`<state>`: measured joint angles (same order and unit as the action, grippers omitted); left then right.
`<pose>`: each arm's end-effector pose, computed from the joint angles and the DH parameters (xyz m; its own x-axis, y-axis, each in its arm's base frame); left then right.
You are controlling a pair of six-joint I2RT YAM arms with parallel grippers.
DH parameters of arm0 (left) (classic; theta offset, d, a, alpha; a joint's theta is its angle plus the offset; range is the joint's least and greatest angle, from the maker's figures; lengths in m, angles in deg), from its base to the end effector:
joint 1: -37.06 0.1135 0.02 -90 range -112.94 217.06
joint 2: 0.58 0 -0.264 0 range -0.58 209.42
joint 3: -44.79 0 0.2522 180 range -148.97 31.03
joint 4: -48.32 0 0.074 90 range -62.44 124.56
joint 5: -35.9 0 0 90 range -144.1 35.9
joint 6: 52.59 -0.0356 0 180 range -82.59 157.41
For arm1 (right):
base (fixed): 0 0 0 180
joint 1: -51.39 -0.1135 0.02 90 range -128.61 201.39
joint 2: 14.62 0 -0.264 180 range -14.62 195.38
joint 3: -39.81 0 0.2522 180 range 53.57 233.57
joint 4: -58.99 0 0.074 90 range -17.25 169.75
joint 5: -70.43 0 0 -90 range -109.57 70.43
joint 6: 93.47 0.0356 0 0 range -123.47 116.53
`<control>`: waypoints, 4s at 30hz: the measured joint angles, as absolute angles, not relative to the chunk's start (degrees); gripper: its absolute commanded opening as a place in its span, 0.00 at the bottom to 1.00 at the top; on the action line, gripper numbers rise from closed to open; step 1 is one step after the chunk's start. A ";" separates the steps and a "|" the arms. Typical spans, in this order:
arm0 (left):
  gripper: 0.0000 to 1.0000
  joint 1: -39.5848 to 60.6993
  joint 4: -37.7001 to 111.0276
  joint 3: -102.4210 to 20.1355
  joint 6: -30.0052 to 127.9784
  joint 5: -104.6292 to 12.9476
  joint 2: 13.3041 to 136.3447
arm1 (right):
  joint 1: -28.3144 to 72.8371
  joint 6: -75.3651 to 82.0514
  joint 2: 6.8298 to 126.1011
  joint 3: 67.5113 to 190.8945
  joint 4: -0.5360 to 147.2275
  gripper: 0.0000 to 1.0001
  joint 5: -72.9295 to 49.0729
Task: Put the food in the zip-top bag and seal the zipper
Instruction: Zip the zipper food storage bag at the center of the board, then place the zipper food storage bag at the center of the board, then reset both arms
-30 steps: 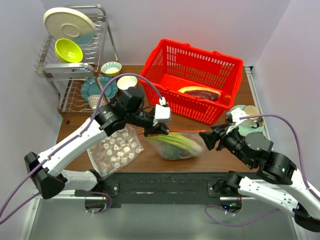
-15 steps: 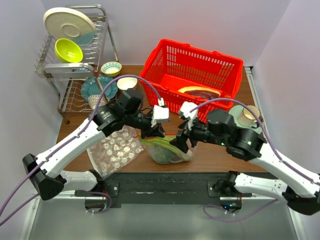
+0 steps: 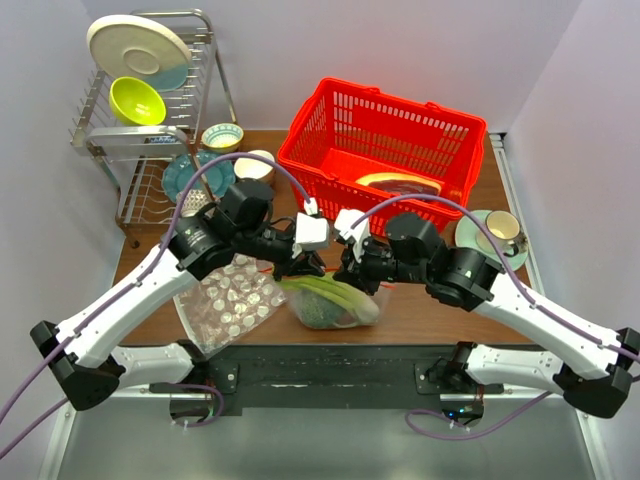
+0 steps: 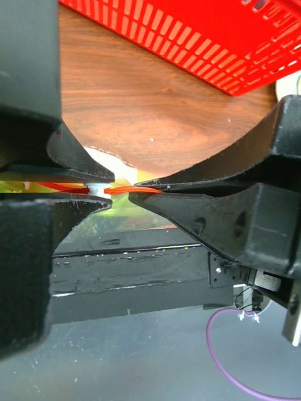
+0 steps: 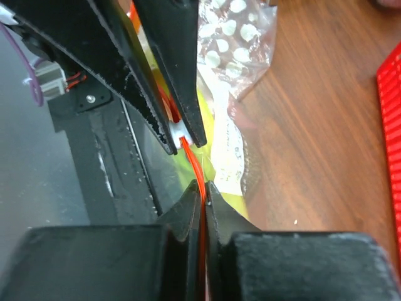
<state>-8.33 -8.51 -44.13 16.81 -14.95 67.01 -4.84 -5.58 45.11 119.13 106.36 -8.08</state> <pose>0.1504 -0.1845 0.3903 -0.0605 0.4498 -0.8911 0.9982 0.0218 -0.0567 0.1169 0.1875 0.3753 -0.2253 -0.4018 -0.8876 -0.9215 0.3837 0.0602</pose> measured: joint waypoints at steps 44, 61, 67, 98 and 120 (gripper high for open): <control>0.00 -9.12 0.93 -37.46 22.88 -21.63 62.27 | -6.37 11.77 33.33 118.82 120.87 0.00 -40.06; 0.00 -9.36 3.49 -34.84 29.96 -32.63 59.65 | -6.39 12.12 34.11 118.65 119.78 0.00 -41.00; 0.00 -8.83 3.93 -34.86 30.82 -39.84 63.32 | -5.47 11.71 40.17 118.58 118.03 0.00 -44.04; 1.00 3.60 13.83 -35.95 38.93 -51.60 55.80 | 13.15 10.90 44.47 130.52 109.04 0.98 -34.95; 1.00 3.60 14.33 -0.57 59.12 -59.29 11.12 | 13.11 27.23 -12.13 98.71 116.39 0.98 -42.99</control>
